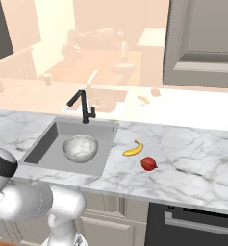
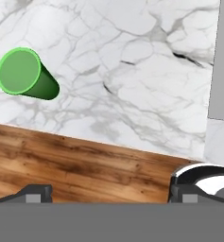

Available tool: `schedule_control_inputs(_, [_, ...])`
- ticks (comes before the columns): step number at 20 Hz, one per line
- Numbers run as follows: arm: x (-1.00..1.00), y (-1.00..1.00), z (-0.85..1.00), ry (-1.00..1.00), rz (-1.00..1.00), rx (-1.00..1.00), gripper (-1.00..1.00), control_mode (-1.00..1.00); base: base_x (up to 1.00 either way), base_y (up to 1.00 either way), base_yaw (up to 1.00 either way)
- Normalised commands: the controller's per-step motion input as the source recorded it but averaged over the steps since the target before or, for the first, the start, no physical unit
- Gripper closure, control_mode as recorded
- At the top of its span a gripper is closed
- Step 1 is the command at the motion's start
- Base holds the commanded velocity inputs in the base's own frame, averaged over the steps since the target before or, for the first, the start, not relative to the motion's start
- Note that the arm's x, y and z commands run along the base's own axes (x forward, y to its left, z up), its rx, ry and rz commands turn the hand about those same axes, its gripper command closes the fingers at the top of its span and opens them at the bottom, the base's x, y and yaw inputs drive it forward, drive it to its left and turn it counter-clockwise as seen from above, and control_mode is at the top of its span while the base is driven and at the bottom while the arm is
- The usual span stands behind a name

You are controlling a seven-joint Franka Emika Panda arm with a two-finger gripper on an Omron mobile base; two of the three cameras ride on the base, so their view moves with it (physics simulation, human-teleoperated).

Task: Remove the onion and banana from the sink. Then move the bowl and cup from the counter to the sink for washing.

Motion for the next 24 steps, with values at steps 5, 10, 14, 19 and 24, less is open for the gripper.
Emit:
schedule_control_inputs(5, [0.04, 0.21, -0.07, 0.00, 0.00, 0.00, -1.00, -1.00, 0.00, 0.00, 0.00])
schedule_control_inputs(10, [0.09, 0.17, -0.01, 0.00, 0.00, 0.00, -1.00, -1.00, 0.00, 0.00, 0.00])
schedule_control_inputs(14, [0.09, 0.12, -0.02, 0.00, 0.00, 0.00, -1.00, -1.00, 0.00, 0.00, 0.00])
schedule_control_inputs(19, [0.12, 0.11, -0.07, 0.03, 0.00, 0.00, -1.00, -1.00, 0.00, 0.00, 0.00])
schedule_control_inputs(24, [0.10, 0.13, -0.10, 0.02, 0.00, 0.00, -1.00, -1.00, 0.00, 0.00, 0.00])
